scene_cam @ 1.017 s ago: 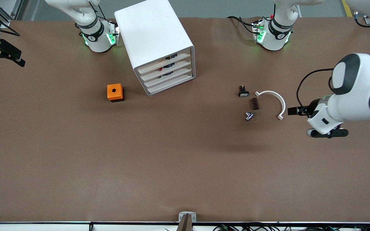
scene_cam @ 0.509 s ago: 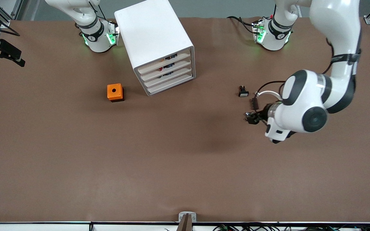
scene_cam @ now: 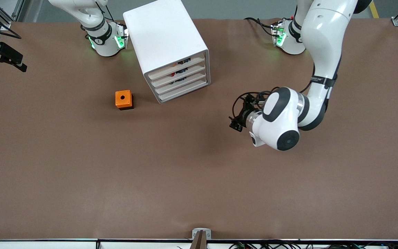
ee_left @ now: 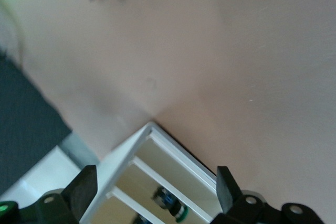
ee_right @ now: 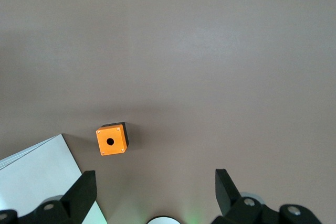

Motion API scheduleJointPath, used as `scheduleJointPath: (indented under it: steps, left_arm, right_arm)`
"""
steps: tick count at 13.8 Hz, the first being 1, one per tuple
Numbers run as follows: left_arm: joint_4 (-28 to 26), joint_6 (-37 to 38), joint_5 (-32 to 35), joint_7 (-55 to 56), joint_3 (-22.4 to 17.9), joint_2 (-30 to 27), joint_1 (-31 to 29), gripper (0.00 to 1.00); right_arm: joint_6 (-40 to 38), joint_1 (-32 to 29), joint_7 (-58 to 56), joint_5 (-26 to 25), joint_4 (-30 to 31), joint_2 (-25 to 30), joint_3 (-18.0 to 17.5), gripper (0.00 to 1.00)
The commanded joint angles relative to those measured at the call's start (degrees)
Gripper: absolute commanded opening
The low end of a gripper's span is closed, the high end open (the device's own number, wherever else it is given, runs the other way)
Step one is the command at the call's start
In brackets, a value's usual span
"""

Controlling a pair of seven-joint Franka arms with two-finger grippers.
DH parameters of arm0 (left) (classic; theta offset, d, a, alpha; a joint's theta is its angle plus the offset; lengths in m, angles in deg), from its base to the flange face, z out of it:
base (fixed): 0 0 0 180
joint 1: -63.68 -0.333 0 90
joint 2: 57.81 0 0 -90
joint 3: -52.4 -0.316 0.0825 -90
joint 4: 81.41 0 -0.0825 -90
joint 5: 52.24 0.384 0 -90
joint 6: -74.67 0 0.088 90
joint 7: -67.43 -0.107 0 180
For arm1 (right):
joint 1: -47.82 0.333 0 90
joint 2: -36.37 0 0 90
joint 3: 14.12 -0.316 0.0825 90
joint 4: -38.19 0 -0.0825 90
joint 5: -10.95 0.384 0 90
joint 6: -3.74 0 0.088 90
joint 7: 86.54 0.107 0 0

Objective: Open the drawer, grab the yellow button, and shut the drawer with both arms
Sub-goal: 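Reach the left gripper toward the white cabinet's drawer handle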

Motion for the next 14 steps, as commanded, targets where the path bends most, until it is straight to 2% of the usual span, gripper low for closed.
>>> scheduleJointPath:
  steps: [1, 5, 10, 11, 14]
  left_arm:
    - [3.19, 4.43, -7.35, 12.7, -0.04, 3.15, 0.76, 1.0]
    - [5.47, 7.52, -16.25, 29.67, 2.51, 6.75, 1.11, 1.0]
    - [5.74, 7.52, -21.18, 40.51, 6.46, 9.22, 1.29, 1.0]
    - [5.65, 7.52, -21.79, 40.78, 7.17, 9.39, 1.29, 0.96]
    - [5.38, 7.52, -23.12, 42.89, 8.75, 10.27, 1.99, 0.74]
  right_arm:
    - [0.56, -0.05, -0.28, 0.0, 1.37, 1.63, 0.08, 1.0]
    - [0.56, -0.05, -0.28, 0.0, 1.37, 1.63, -0.01, 1.0]
    - [0.65, -0.05, -0.28, 0.0, 1.37, 1.63, -0.01, 1.0]
    - [0.65, -0.05, -0.28, 0.0, 1.37, 1.63, 0.08, 1.0]
    - [0.56, -0.14, -0.28, 0.0, 1.37, 1.63, 0.08, 1.0]
